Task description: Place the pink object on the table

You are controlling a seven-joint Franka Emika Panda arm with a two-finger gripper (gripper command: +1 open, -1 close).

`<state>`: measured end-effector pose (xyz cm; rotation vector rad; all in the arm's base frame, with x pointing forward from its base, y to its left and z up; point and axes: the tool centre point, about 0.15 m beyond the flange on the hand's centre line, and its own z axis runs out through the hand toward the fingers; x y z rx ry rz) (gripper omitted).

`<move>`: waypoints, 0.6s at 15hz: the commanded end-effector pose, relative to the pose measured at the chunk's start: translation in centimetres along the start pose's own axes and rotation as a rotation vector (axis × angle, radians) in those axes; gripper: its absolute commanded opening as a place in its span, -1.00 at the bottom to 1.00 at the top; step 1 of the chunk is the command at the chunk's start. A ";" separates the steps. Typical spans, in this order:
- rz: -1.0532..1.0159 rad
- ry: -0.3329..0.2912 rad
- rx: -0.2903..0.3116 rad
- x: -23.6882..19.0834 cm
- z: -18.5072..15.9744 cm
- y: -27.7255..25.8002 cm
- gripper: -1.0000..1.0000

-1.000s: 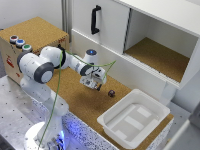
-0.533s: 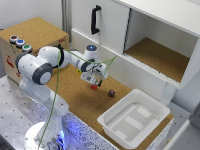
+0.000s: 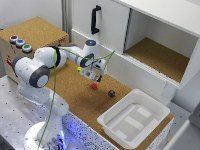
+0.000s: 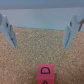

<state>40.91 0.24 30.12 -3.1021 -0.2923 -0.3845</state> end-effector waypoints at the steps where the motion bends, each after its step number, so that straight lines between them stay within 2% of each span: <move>1: -0.016 -0.027 0.053 0.3 -0.6 0.0 1.00; 8: -0.016 -0.027 0.053 0.3 -0.6 0.0 1.00; 9: -0.011 -0.003 -0.002 0.1 0.1 0.0 1.00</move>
